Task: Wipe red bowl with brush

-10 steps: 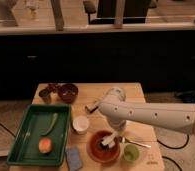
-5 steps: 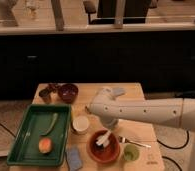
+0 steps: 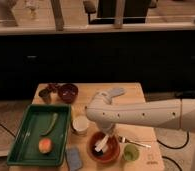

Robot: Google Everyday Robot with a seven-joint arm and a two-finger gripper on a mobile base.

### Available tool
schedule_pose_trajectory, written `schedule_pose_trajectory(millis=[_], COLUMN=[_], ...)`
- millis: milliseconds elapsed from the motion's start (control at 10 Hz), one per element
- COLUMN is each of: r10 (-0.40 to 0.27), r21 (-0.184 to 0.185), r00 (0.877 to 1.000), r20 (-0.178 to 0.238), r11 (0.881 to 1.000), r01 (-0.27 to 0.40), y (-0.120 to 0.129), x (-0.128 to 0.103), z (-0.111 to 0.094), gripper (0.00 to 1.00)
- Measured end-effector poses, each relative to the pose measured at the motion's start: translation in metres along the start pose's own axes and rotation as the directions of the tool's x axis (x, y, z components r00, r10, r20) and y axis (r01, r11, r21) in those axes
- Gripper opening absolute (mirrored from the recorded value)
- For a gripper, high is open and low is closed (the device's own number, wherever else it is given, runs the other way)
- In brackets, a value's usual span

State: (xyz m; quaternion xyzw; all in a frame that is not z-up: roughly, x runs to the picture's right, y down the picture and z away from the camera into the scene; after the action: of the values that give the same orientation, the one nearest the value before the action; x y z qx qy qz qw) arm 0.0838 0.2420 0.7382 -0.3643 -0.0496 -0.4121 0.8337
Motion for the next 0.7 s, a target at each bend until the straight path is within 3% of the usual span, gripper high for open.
schedule_pose_trajectory(millis=[300, 500, 700], r10=[0.053, 0.074, 0.063], r21=[-0.025, -0.032, -0.029], r00=[0.998, 0.997, 0.997], r20=[-0.019, -0.032, -0.043], r11=[0.998, 0.997, 0.998], r01=[-0.053, -0.075, -0.064], y=[0.018, 0.012, -0.003], x=[0.029, 0.044, 0.045], z=[0.010, 0.012, 0.009], gripper=[0.00, 0.00, 0.00])
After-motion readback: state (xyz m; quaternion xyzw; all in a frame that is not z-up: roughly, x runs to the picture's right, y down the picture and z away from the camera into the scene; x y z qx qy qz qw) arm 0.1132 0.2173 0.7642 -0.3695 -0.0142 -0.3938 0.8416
